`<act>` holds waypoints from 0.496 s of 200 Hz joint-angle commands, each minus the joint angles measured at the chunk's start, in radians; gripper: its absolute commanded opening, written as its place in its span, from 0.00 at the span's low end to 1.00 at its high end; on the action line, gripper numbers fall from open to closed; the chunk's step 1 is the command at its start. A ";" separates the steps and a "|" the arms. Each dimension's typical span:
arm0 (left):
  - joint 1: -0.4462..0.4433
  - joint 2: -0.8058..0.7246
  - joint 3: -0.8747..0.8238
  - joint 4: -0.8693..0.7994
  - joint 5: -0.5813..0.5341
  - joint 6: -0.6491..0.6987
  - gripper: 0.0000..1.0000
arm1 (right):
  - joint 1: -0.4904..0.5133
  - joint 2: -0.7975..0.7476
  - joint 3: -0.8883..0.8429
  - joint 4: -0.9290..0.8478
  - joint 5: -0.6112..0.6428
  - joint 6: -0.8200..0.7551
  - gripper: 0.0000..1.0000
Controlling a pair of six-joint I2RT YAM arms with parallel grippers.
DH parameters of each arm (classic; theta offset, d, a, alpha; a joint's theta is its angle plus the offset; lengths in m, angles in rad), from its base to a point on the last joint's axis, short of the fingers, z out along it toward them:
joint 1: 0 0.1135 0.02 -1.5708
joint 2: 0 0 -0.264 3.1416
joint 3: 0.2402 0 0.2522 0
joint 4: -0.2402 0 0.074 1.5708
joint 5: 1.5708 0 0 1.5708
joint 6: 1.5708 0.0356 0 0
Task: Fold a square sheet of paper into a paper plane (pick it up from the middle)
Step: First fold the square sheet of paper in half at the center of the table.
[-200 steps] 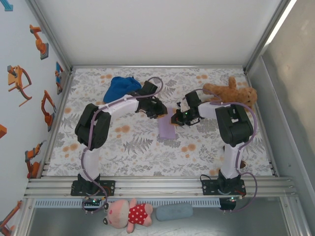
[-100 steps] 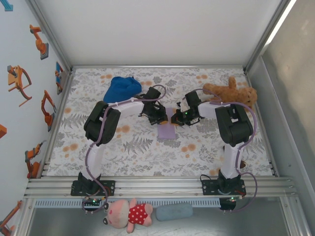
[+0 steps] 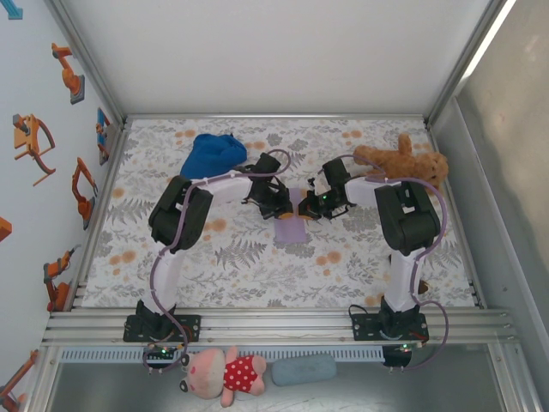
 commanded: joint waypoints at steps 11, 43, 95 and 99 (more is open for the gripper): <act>0.050 -0.001 -0.065 -0.072 0.018 0.080 0.08 | -0.001 0.115 -0.052 -0.146 0.263 -0.037 0.00; 0.100 -0.050 -0.109 -0.107 0.018 0.154 0.09 | -0.001 0.129 -0.049 -0.163 0.284 -0.038 0.00; 0.167 -0.151 -0.163 -0.108 0.009 0.217 0.09 | -0.001 0.127 -0.049 -0.161 0.286 -0.040 0.00; 0.167 -0.161 -0.164 -0.100 0.010 0.220 0.09 | -0.001 0.128 -0.049 -0.161 0.285 -0.040 0.00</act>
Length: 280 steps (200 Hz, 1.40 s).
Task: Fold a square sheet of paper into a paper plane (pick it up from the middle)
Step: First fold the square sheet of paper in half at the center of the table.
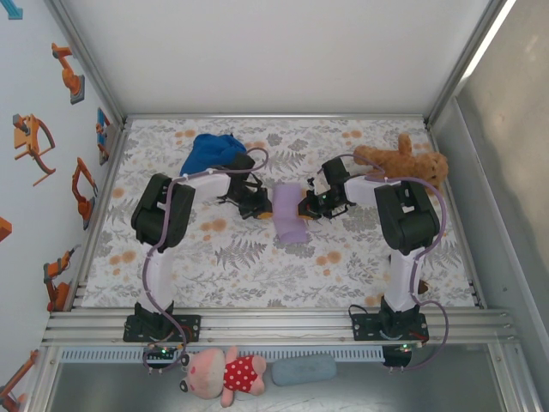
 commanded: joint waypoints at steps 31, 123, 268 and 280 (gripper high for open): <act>-0.004 -0.131 -0.038 0.076 0.006 0.035 0.10 | -0.001 0.117 -0.065 -0.133 0.274 -0.023 0.00; -0.045 0.069 0.048 0.242 0.089 -0.064 0.11 | -0.003 0.124 -0.071 -0.114 0.248 -0.022 0.00; 0.083 -0.050 -0.066 0.395 -0.004 -0.071 0.10 | -0.013 0.124 -0.077 -0.105 0.252 -0.026 0.00; 0.052 -0.070 -0.103 0.477 0.013 -0.122 0.10 | -0.013 0.126 -0.076 -0.103 0.251 -0.026 0.00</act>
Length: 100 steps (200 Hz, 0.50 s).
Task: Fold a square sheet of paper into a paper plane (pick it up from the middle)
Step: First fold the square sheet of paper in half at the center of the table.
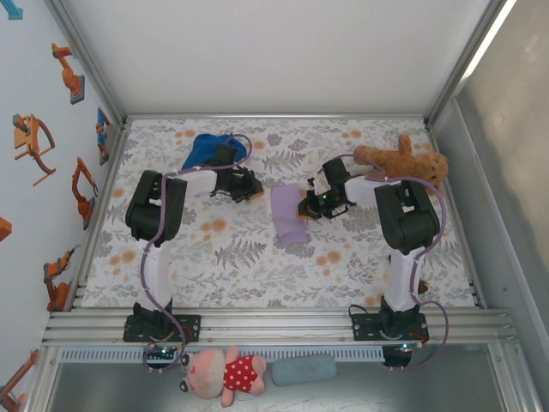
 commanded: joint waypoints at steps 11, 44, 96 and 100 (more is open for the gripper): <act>-0.080 -0.087 -0.079 0.172 0.010 -0.100 0.10 | -0.007 0.123 -0.073 -0.108 0.261 -0.022 0.00; -0.132 -0.045 -0.056 0.170 -0.006 -0.106 0.10 | -0.007 0.124 -0.072 -0.111 0.259 -0.024 0.00; -0.113 0.048 0.012 0.143 -0.041 -0.085 0.10 | -0.009 0.125 -0.070 -0.114 0.267 -0.028 0.00; -0.106 0.053 0.015 0.144 -0.044 -0.087 0.10 | -0.009 0.126 -0.069 -0.115 0.269 -0.029 0.00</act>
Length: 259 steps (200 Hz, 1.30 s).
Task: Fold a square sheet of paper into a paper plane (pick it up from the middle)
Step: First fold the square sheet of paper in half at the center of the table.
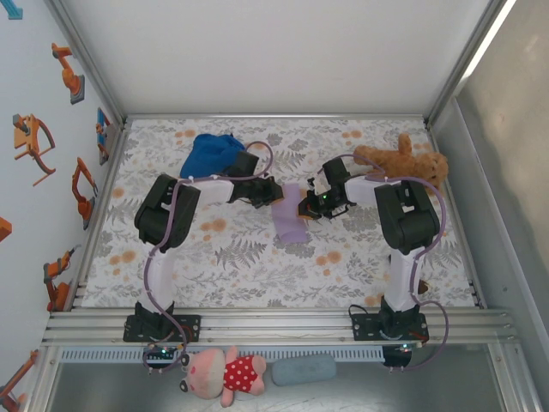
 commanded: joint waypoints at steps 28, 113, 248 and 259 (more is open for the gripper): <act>0.074 0.078 0.053 0.014 -0.060 -0.005 0.10 | -0.009 0.127 -0.066 -0.121 0.279 -0.027 0.00; 0.117 0.051 0.139 -0.116 -0.081 0.049 0.09 | -0.009 0.117 -0.070 -0.119 0.286 -0.024 0.00; -0.094 -0.130 -0.100 -0.031 -0.035 -0.072 0.09 | -0.009 0.125 -0.072 -0.111 0.269 -0.019 0.00; -0.095 -0.118 -0.098 -0.036 -0.033 -0.076 0.09 | -0.010 0.125 -0.070 -0.110 0.269 -0.020 0.00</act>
